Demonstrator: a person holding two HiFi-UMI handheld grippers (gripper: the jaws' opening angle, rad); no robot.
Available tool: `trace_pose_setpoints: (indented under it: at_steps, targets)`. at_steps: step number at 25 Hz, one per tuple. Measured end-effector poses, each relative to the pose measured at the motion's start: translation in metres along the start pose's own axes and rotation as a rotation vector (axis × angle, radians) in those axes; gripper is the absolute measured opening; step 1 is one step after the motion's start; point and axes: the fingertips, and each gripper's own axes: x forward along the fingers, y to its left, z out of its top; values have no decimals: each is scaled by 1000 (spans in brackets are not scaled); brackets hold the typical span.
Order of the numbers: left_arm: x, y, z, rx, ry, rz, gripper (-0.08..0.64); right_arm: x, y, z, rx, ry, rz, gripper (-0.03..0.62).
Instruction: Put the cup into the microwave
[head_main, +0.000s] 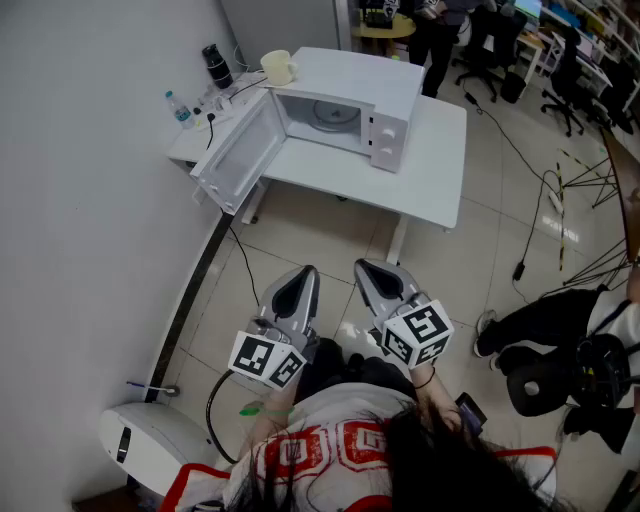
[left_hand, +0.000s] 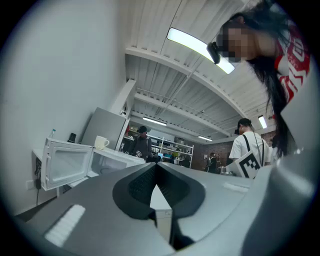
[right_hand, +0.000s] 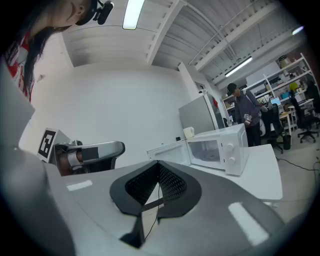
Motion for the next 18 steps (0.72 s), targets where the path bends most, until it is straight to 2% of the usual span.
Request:
trace_pose_setpoints:
  at_steps: [9,18]
  targets:
    - [35,18,2,11,2,-22,-11,29,-25,6,-2,25,3,2]
    - [79,84,14,-4,-3,-17,-11,91,-53,19,-6,36,-25,2]
